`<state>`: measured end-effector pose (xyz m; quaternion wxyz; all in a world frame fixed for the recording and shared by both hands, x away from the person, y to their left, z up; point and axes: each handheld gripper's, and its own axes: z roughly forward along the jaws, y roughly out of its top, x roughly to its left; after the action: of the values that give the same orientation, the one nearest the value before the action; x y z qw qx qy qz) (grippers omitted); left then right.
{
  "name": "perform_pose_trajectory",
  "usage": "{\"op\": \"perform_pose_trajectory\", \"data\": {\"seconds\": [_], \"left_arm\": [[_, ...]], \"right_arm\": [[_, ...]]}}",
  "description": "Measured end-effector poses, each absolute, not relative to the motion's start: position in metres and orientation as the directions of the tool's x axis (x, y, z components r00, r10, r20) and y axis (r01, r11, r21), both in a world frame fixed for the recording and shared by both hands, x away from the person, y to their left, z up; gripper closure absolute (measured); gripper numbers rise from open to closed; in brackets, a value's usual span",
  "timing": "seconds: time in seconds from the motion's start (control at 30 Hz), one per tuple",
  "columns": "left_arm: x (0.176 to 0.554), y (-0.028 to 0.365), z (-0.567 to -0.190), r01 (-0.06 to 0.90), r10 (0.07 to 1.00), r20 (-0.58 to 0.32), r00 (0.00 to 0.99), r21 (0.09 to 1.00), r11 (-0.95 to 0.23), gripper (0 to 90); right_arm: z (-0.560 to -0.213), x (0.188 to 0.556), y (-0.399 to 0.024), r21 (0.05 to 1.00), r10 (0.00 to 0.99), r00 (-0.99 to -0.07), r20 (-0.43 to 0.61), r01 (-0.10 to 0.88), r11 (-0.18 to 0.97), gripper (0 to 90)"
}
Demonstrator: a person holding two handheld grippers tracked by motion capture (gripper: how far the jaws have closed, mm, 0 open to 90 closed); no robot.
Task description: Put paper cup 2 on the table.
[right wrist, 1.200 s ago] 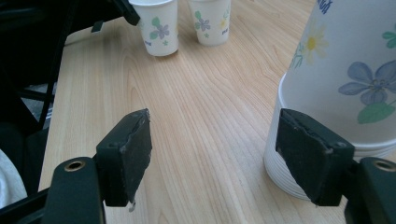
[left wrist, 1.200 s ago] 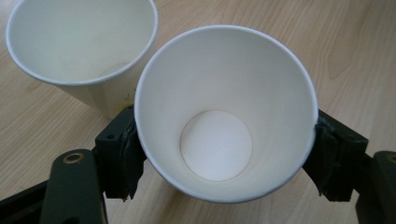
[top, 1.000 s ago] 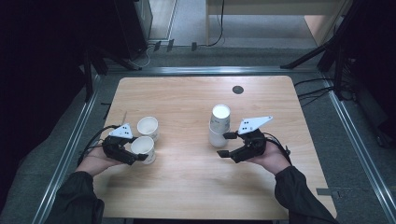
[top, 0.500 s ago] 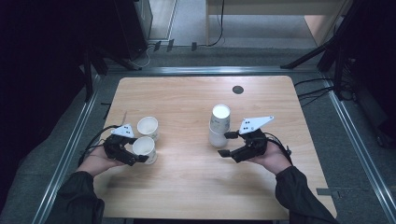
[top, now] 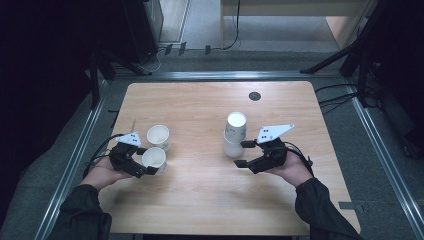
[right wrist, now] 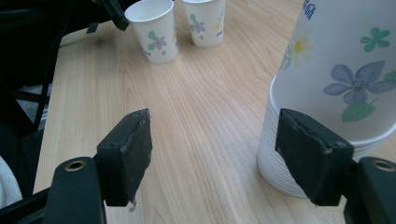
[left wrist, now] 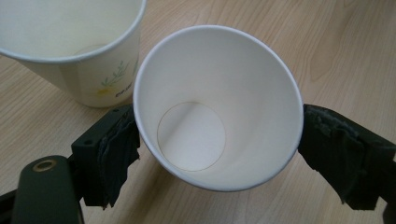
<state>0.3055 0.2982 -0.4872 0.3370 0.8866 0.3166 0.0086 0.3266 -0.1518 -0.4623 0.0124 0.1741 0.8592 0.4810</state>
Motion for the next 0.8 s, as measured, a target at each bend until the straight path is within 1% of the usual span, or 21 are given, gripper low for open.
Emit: {"op": "perform_pose_trajectory", "data": {"seconds": [0.13, 0.27, 0.5, 0.6, 0.73, 0.8], "left_arm": [[0.303, 0.300, -0.483, 0.561, 0.571, -0.204, 0.795, 0.605, -0.565, 13.1], [0.299, 0.303, -0.477, 0.546, 0.575, -0.184, 0.797, 0.625, -0.558, 12.9], [0.294, 0.313, -0.468, 0.556, 0.581, -0.204, 0.788, 0.640, -0.530, 13.3], [0.291, 0.317, -0.457, 0.557, 0.584, -0.220, 0.781, 0.669, -0.493, 13.3], [0.290, 0.313, -0.445, 0.544, 0.577, -0.225, 0.785, 0.694, -0.471, 13.3], [0.292, 0.308, -0.439, 0.546, 0.599, -0.206, 0.774, 0.696, -0.467, 13.5]], "right_arm": [[-0.461, 0.327, -0.152, 0.829, 0.308, -0.941, 0.140, 0.282, 0.483, 27.7], [-0.461, 0.326, -0.152, 0.829, 0.307, -0.942, 0.138, 0.280, 0.484, 27.7], [-0.461, 0.326, -0.152, 0.829, 0.303, -0.943, 0.135, 0.275, 0.487, 27.7], [-0.461, 0.327, -0.151, 0.827, 0.301, -0.944, 0.134, 0.274, 0.491, 27.7], [-0.462, 0.327, -0.152, 0.831, 0.291, -0.946, 0.140, 0.272, 0.486, 27.7], [-0.463, 0.326, -0.153, 0.828, 0.286, -0.947, 0.144, 0.274, 0.490, 27.7]]}}
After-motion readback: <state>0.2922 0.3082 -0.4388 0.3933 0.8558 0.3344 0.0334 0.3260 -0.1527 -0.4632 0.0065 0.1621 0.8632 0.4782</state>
